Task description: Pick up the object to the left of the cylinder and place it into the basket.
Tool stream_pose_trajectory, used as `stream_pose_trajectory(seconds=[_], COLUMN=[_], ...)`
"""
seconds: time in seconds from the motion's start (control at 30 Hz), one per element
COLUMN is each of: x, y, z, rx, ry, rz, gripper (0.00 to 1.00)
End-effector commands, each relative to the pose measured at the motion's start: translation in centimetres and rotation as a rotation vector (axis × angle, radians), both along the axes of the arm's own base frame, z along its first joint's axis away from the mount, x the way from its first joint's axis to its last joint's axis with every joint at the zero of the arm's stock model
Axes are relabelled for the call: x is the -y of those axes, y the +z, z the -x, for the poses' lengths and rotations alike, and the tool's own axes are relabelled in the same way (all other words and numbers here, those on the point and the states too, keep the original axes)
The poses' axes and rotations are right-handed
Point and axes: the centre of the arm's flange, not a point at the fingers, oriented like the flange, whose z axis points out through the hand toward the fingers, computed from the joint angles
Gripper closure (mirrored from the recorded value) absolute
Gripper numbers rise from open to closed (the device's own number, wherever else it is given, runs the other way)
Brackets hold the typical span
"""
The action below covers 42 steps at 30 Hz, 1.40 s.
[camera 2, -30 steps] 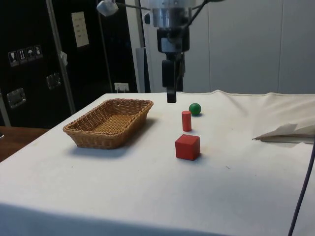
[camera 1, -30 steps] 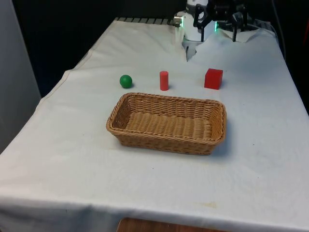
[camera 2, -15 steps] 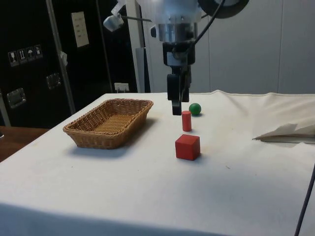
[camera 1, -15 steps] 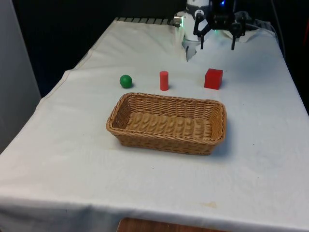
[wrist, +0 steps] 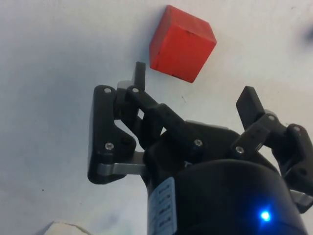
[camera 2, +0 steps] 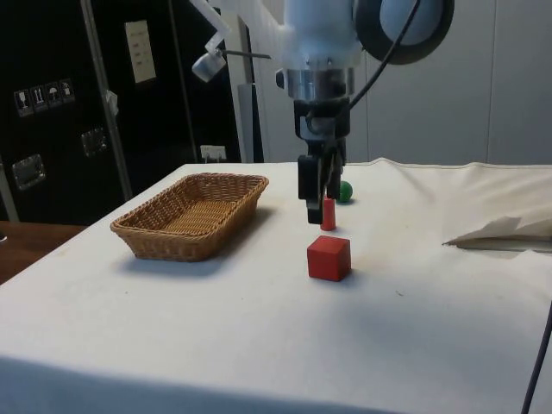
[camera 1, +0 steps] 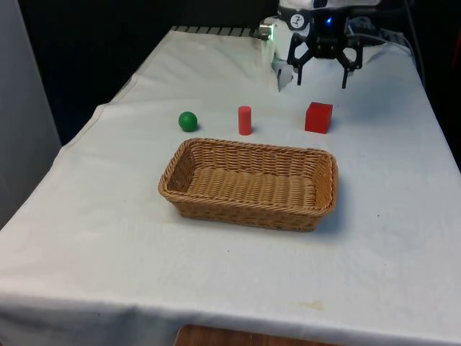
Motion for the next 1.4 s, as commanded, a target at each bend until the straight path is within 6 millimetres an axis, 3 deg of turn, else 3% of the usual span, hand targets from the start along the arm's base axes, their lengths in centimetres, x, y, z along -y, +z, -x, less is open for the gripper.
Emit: stream_pose_trajectory(seconds=[0.0, 1.0, 1.3, 1.37], x=[-0.1, 0.0, 0.1, 0.2], y=[-0.4, -7.1, -7.9, -7.9], z=[0.0, 0.6, 0.5, 0.5], rx=[0.012, 0.035, 0.037, 0.032], ry=[-0.015, -0.122, -0.135, -0.131], rz=[0.004, 0.043, 0.051, 0.052], gripper=[0.00, 0.00, 0.00, 0.10])
